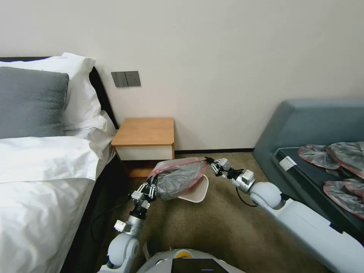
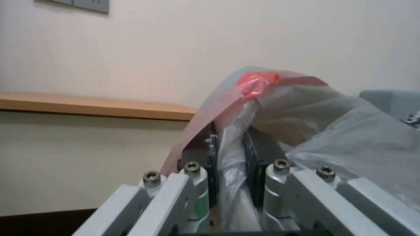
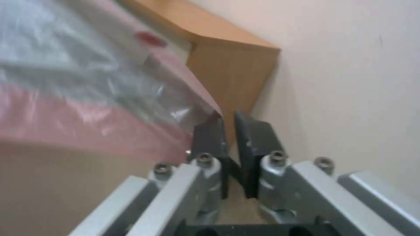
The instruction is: Pick up the garbage bag from the table and place it over the trash can.
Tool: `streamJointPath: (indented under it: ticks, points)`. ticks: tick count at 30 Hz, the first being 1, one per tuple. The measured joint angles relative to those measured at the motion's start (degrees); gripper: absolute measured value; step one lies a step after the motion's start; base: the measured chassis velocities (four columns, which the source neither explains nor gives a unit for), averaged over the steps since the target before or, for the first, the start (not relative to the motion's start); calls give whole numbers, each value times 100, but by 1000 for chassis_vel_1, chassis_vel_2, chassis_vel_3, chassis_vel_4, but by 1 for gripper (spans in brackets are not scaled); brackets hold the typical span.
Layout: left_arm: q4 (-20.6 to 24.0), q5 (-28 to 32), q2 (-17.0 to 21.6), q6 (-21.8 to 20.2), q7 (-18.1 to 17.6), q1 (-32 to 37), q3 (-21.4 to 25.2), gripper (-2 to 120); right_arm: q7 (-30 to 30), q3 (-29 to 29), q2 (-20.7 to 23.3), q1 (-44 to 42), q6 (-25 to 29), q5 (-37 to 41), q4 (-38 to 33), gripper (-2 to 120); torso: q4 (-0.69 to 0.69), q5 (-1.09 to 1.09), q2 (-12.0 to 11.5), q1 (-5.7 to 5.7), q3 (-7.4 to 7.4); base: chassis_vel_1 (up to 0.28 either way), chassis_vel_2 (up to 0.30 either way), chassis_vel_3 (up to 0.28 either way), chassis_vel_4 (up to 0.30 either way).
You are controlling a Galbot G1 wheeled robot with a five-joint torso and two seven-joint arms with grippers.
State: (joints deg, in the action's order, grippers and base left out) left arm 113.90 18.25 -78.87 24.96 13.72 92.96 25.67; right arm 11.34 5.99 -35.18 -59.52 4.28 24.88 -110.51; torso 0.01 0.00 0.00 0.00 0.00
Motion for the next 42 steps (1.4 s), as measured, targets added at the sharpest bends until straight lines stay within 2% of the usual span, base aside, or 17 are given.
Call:
streamJointPath:
  ticks: [3,5,6,9,10,11,13,14,18,19,22,24,25,27,32,42]
  points:
    - [8,-53,-7,-44,-114,-4,-1,10,145,71,43,-89,75,-224,-99,20,-1,-1,0,0,0,0,0,0,0]
    - [21,-133,-17,-125,-289,-9,-4,10,208,175,62,-197,177,-444,-228,32,-1,-1,0,0,0,0,0,0,0]
    - [21,-133,-17,-125,-289,-9,-4,10,208,175,62,-197,177,-444,-228,32,-1,-1,0,0,0,0,0,0,0]
    - [22,-253,-18,-179,-406,-14,20,10,214,286,61,-281,310,-730,-412,46,-1,-1,0,0,0,0,0,0,0]
    - [22,-253,-18,-179,-406,-14,20,10,214,286,61,-281,310,-730,-412,46,-1,-1,0,0,0,0,0,0,0]
    - [21,-302,-17,-181,-411,-14,25,10,214,287,57,-273,336,-781,-450,52,-1,-1,0,0,0,0,0,0,0]
    - [22,-383,-20,-182,-412,-17,27,10,193,230,42,-184,369,-882,-520,60,-1,-1,0,0,0,0,0,0,0]
    - [22,-383,-20,-182,-412,-17,27,10,193,230,42,-184,369,-882,-520,60,-1,-1,0,0,0,0,0,0,0]
    - [23,-513,-30,-183,-412,-55,21,10,117,-67,-32,179,393,-1225,-541,80,-1,-1,0,0,0,0,0,0,0]
    - [23,-513,-30,-183,-412,-55,21,10,117,-67,-32,179,393,-1225,-541,80,-1,-1,0,0,0,0,0,0,0]
    - [23,-567,-41,-187,-410,-80,0,10,124,-311,-78,480,383,-1462,-463,92,-1,-1,0,0,0,0,0,0,0]
    - [23,-567,-41,-187,-410,-80,0,10,124,-311,-78,480,383,-1462,-463,92,-1,-1,0,0,0,0,0,0,0]
    - [21,-624,-50,-192,-398,-90,-7,10,125,-559,-99,737,381,-1607,-363,98,-1,0,0,0,0,0,0,0,0]
    - [16,-726,-57,-192,-355,-98,-19,10,123,-980,-152,1237,374,-1762,-206,100,0,-2,0,0,0,0,0,0,0]
    - [-17,-809,-75,-182,-295,-101,-20,10,135,-1415,-333,1794,338,-1823,-33,100,1,-2,0,0,0,0,0,0,0]
    - [-58,-860,-65,-176,-266,-108,-23,10,140,-1934,-509,2282,261,-1818,66,100,-1,-1,0,0,0,0,0,0,0]
